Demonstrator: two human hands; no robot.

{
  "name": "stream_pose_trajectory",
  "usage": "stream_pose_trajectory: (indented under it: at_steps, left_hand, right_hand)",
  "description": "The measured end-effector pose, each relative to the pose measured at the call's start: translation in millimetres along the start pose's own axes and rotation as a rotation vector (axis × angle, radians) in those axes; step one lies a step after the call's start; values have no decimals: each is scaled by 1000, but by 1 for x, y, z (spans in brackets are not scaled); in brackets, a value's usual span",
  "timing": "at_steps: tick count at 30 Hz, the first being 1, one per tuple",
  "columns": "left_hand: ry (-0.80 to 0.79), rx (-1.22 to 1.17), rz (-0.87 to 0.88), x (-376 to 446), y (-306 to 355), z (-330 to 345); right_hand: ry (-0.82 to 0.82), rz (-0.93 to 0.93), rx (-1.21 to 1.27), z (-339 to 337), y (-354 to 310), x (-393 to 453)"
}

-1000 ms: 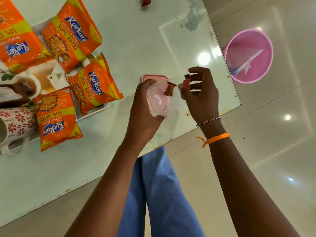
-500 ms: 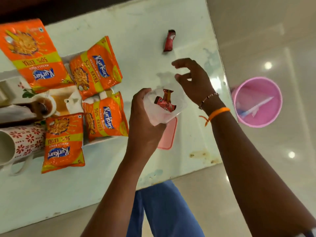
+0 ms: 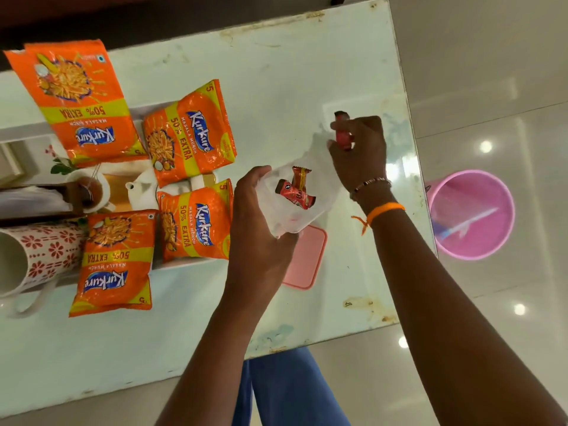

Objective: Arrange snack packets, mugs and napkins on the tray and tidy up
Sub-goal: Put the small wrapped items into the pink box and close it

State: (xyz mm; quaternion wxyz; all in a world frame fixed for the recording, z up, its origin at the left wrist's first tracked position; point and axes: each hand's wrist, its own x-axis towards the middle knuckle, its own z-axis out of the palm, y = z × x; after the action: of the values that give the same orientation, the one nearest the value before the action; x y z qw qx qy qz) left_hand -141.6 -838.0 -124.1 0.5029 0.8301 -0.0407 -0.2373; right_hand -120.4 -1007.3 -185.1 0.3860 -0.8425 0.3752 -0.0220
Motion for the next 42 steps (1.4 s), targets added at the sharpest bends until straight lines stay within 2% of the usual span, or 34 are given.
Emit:
stream_pose_trajectory:
  at_steps: [3,6,10,12,16,18,20,24,26,30,33,38,40,42]
  left_hand:
    - [-10,-15,6,-3,-4,1]
    - [-26,7,31,-8,-8,1]
    - [-64,30,61,-19,-12,0]
    - [-84,7,71,-24,-14,-3]
    - [-108,-43,48,-37,-17,-9]
    - [-95,-50,57,-43,-18,-14]
    - [-85,-48,67,-52,-20,-20]
    - [-61,5,46,-70,-25,-39]
    - [-41,10,26,-79,-30,-50]
    - [-4,-19,3,-96,-42,-69]
    - [7,-50,-5,-111,-51,-81]
    - [-26,-156,-31,-140,-70,-104]
    - [-47,-190,-40,-153,-78,-119]
    - [-68,-223,-48,-166,-87,-134]
  right_hand:
    - [70,-34,113,-19,-2,-37]
    - [69,-62,201,-34,-11,-76]
    - [-164,-128,223,-45,-26,-121]
    - [-207,-142,222,-50,-26,-134]
    - [9,20,281,-52,-7,-140]
    - [100,139,244,-44,6,-142]
    - [121,213,198,-30,17,-147]
    - [-20,301,74,12,25,-160]
    - [-78,321,-90,35,22,-166]
    - [-67,272,-371,66,15,-172]
    - [-82,225,-472,70,18,-174]
    - [-98,218,-346,60,21,-193]
    - [-80,281,-187,57,21,-209]
    - [-9,426,54,50,19,-227]
